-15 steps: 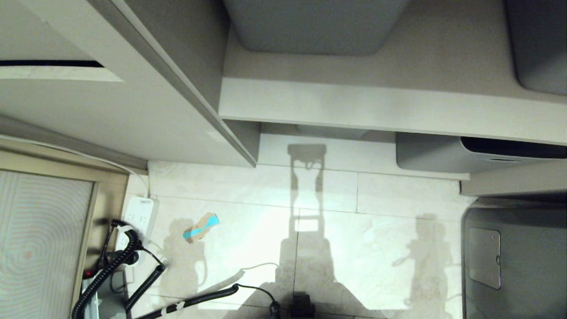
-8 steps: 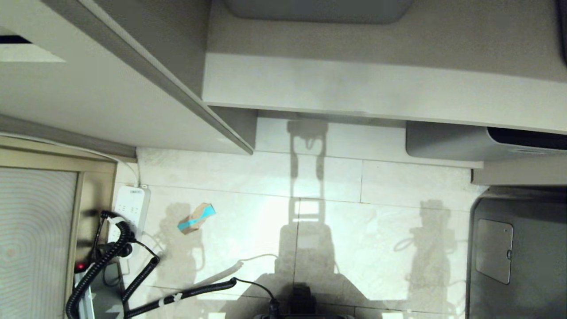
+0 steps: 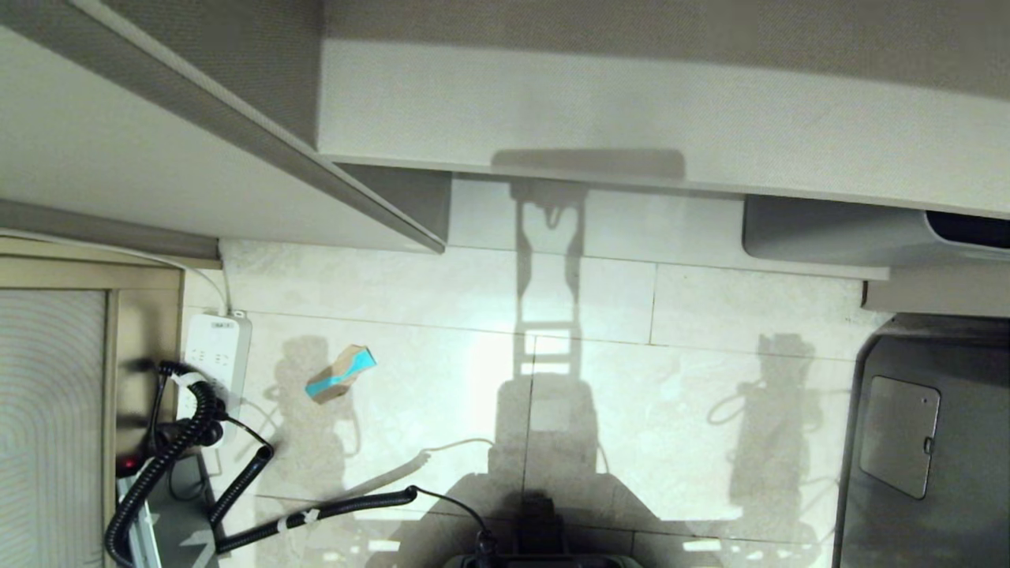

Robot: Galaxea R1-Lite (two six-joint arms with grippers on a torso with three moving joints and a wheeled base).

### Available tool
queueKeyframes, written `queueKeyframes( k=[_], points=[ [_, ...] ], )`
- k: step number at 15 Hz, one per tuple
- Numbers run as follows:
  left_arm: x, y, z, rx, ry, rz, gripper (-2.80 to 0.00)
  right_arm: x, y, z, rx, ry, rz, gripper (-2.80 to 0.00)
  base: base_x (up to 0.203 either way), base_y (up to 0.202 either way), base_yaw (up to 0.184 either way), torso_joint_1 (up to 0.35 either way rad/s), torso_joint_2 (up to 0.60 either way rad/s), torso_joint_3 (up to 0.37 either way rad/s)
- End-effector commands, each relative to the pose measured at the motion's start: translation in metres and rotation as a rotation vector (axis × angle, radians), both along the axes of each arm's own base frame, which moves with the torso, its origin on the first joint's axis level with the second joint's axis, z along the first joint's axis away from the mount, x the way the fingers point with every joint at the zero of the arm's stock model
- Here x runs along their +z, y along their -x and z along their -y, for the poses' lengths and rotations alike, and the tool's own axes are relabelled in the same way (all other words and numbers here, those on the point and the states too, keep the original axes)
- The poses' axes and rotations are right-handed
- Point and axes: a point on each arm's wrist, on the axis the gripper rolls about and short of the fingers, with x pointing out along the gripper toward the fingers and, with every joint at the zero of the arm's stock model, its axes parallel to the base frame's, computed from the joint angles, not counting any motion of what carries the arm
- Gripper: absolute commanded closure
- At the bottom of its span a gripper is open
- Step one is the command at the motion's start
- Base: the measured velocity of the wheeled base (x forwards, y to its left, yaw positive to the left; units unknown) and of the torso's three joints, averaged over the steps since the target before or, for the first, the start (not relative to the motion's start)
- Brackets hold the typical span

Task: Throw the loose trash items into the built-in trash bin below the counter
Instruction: Pick up the garbage

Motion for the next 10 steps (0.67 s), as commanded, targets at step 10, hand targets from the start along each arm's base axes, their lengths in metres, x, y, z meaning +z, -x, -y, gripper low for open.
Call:
queueKeyframes(
  k=[10],
  points=[
    [0.079, -0.027, 0.001, -0.026, 0.046, -0.102, 0.00, 0.000, 0.000, 0.000, 0.000, 0.000, 0.000, 0.00, 0.000, 0.000, 0.000, 0.000, 0.00, 0.000]
  ],
)
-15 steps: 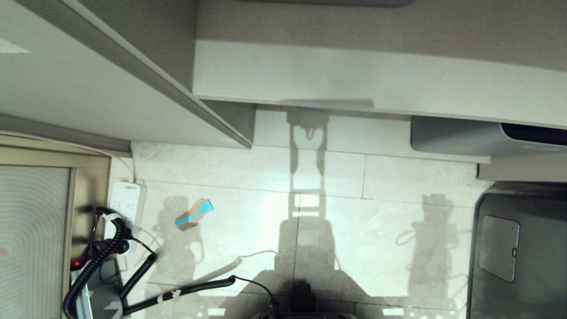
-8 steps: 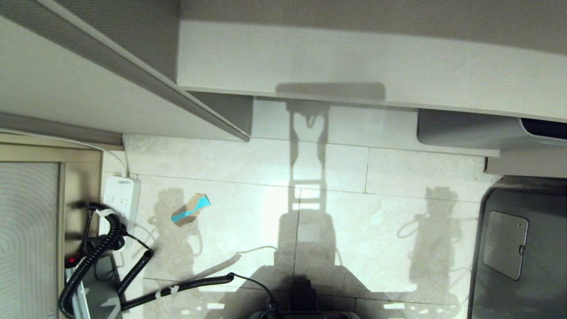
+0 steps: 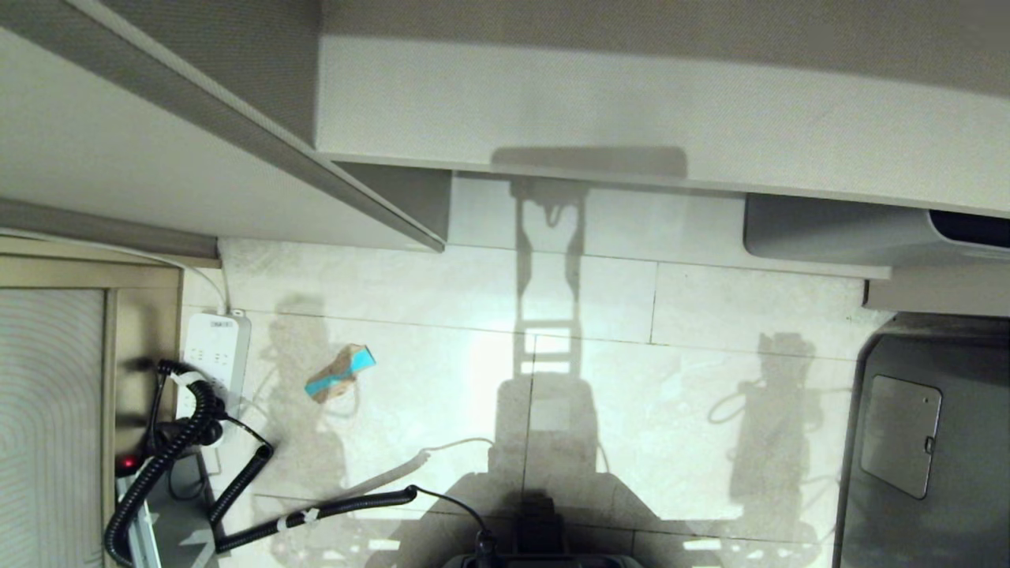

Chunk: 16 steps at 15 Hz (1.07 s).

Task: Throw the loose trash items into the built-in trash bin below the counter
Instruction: Pick up the garbage

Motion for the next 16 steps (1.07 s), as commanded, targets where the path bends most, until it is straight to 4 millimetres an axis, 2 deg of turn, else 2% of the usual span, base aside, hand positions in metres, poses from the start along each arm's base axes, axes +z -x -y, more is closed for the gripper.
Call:
queueKeyframes(
  k=[1, 2, 3, 5, 7, 10, 13, 16],
  points=[
    [0.030, -0.045, 0.000, 0.012, 0.054, -0.204, 0.00, 0.000, 0.000, 0.000, 0.001, 0.001, 0.001, 0.00, 0.000, 0.000, 0.000, 0.000, 0.00, 0.000],
    [0.040, -0.071, 0.000, 0.033, 0.121, -0.296, 0.00, 0.000, 0.000, 0.000, 0.001, 0.001, 0.002, 0.00, 0.000, 0.000, 0.000, 0.000, 0.00, 0.000],
    [0.042, -0.100, -0.001, 0.067, 0.209, -0.404, 0.00, 0.000, 0.000, 0.000, 0.001, 0.001, 0.001, 0.00, 0.000, 0.000, 0.000, 0.000, 0.00, 0.000],
    [0.018, -0.143, -0.002, 0.157, 0.373, -0.628, 0.00, 0.000, 0.000, 0.000, 0.001, 0.001, 0.002, 0.00, 0.000, 0.000, 0.000, 0.000, 0.00, 0.000],
    [-0.016, -0.171, -0.009, 0.269, 0.587, -0.833, 0.00, 0.000, 0.000, 0.000, 0.001, 0.001, 0.001, 0.00, 0.000, 0.000, 0.000, 0.000, 0.00, 0.000],
    [-0.065, -0.192, -0.035, 0.437, 0.874, -1.026, 0.00, 0.000, 0.000, 0.000, 0.001, 0.001, 0.001, 0.00, 0.000, 0.000, 0.000, 0.000, 0.00, 0.000],
    [-0.113, -0.193, -0.072, 0.559, 1.127, -1.119, 0.00, 0.000, 0.000, 0.000, 0.001, 0.001, 0.000, 0.00, 0.000, 0.000, 0.000, 0.000, 0.00, 0.000],
    [-0.162, -0.196, -0.105, 0.618, 1.311, -1.124, 0.00, 0.000, 0.000, 0.000, 0.001, 0.001, 0.000, 0.00, 0.000, 0.000, 0.000, 0.000, 0.00, 0.000]
  ],
)
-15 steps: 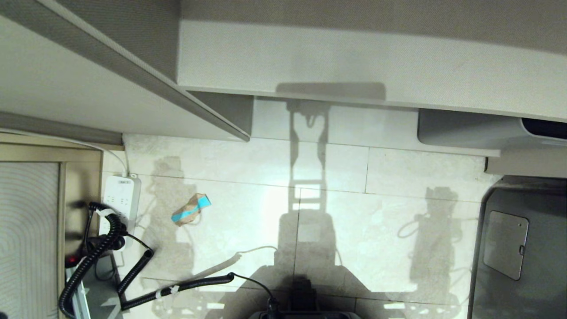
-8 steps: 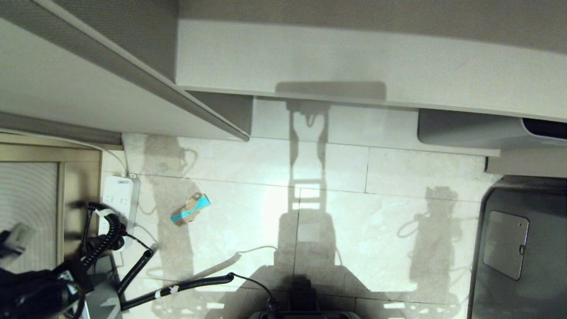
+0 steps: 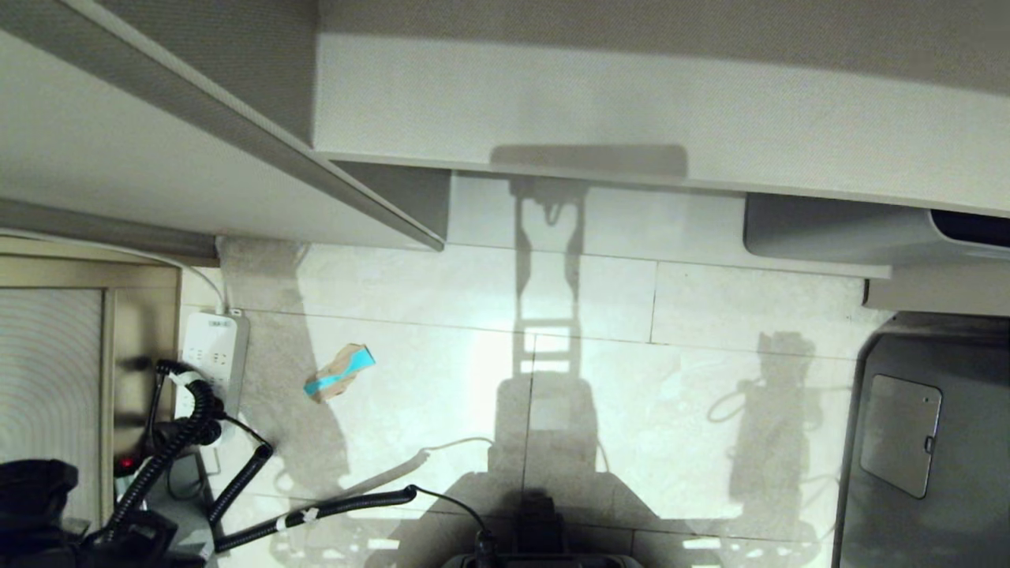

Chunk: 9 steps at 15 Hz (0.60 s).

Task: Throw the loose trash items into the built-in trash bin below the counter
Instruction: Pick up the garbage

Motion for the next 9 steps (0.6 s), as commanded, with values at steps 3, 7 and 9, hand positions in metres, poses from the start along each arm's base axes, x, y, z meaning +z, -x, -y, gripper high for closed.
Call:
queueKeyframes(
  k=[3, 7, 9],
  points=[
    [-0.061, -0.012, -0.035, 0.073, 0.122, 0.065, 0.00, 0.000, 0.000, 0.000, 0.001, 0.001, -0.001, 0.00, 0.000, 0.000, 0.000, 0.000, 0.00, 0.000],
    [-0.042, -0.042, -0.059, 0.045, 0.012, 0.283, 0.00, 0.000, 0.000, 0.000, 0.001, 0.001, 0.000, 0.00, 0.000, 0.000, 0.000, 0.000, 0.00, 0.000],
    [-0.033, -0.048, -0.052, 0.010, -0.021, 0.346, 0.00, 0.000, 0.000, 0.000, 0.001, 0.000, -0.001, 0.00, 0.000, 0.000, 0.000, 0.000, 0.00, 0.000]
  ],
)
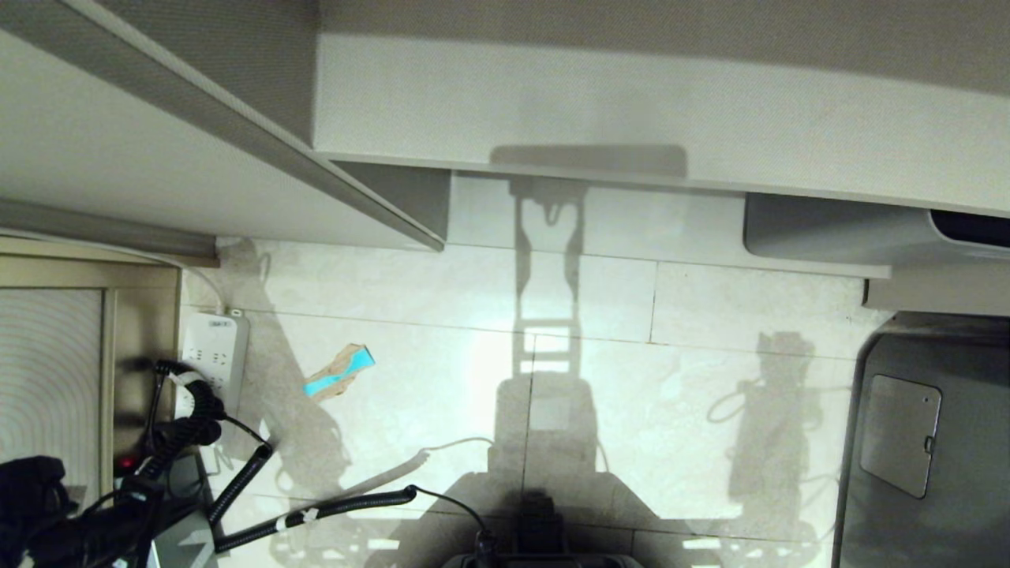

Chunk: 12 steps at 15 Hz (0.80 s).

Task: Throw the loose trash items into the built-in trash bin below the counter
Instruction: Pick up the garbage

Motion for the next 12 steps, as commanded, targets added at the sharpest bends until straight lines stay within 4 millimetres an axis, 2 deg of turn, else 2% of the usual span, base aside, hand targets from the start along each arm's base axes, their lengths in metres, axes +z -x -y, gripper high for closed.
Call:
queueKeyframes(
  k=[1, 5, 10, 12],
  points=[
    [0.005, -0.007, 0.006, -0.022, -0.021, 0.055, 0.00, 0.000, 0.000, 0.000, 0.001, 0.001, 0.001, 0.00, 0.000, 0.000, 0.000, 0.000, 0.00, 0.000],
    [-0.013, -0.040, 0.033, -0.040, -0.042, 0.109, 0.00, 0.000, 0.000, 0.000, 0.001, 0.001, 0.000, 0.00, 0.000, 0.000, 0.000, 0.000, 0.00, 0.000],
    [-0.034, -0.090, 0.036, 0.114, 0.012, 0.138, 0.00, 0.000, 0.000, 0.000, 0.001, 0.001, 0.001, 0.00, 0.000, 0.000, 0.000, 0.000, 0.00, 0.000],
    [-0.039, -0.099, 0.036, 0.150, 0.062, 0.144, 0.00, 0.000, 0.000, 0.000, 0.001, 0.001, 0.000, 0.00, 0.000, 0.000, 0.000, 0.000, 0.00, 0.000]
  ],
)
